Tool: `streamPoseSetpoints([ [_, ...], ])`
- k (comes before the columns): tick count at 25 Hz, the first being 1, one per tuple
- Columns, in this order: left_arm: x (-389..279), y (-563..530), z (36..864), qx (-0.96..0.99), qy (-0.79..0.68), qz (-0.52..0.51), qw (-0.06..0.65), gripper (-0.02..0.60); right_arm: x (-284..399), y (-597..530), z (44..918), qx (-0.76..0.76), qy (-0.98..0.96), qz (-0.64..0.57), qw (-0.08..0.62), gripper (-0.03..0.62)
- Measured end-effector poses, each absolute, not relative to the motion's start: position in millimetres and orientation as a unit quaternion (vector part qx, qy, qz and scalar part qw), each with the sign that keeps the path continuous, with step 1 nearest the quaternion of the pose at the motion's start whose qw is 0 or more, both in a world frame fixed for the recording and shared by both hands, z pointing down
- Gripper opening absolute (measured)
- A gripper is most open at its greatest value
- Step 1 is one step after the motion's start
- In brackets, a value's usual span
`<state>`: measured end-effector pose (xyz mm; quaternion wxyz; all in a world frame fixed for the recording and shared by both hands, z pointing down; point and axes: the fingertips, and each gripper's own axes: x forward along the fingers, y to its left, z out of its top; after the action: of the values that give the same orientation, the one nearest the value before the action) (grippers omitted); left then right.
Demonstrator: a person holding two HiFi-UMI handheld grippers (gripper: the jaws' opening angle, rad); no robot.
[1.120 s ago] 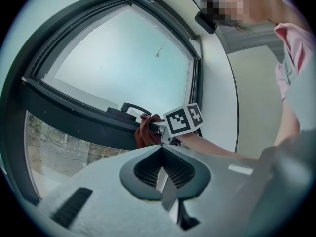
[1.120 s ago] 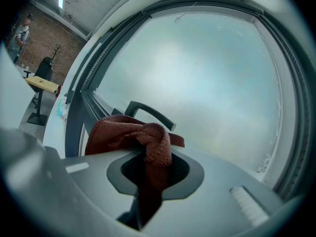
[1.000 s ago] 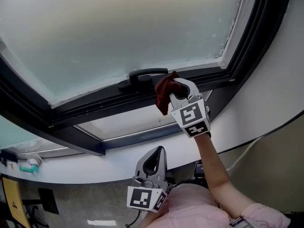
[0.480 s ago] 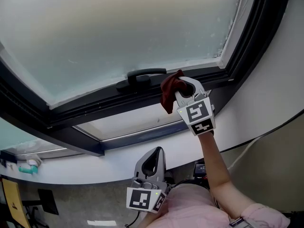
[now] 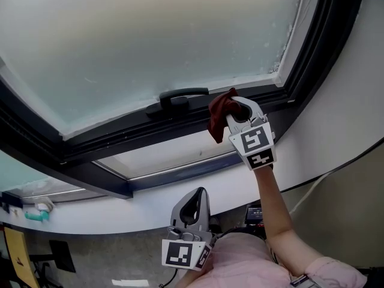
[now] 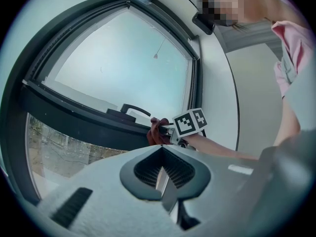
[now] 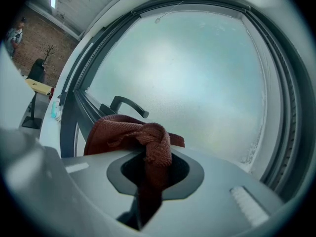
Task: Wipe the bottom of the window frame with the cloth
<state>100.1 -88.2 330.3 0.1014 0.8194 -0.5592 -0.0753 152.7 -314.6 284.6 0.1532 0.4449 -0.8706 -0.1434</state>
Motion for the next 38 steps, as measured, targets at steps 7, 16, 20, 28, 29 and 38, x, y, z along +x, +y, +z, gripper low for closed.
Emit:
streamPoseSetpoints([
  [7,116,-83,345,0.831,-0.545,-0.043,0.102,-0.003,167,-321,284,0.455,-0.868,-0.136,0.147,0.057],
  [16,120,-85,364,0.829,-0.547,-0.035,0.115,-0.003,186,-325,288,0.451,-0.87,-0.125,0.154,0.057],
  [20,110,-88,362,0.826,-0.551,-0.067,0.099,-0.003,184,-331,285,0.448,-0.871,-0.131,0.151,0.057],
  [28,116,-86,369,0.829,-0.548,-0.068,0.09,-0.005,185,-328,287,0.442,-0.875,-0.129,0.15,0.057],
  [29,116,-87,369,0.83,-0.546,-0.067,0.089,-0.005,185,-328,287,0.442,-0.875,-0.129,0.15,0.057],
  [38,135,-96,381,0.865,-0.483,-0.069,0.12,-0.003,198,-334,288,0.455,-0.871,-0.12,0.143,0.057],
])
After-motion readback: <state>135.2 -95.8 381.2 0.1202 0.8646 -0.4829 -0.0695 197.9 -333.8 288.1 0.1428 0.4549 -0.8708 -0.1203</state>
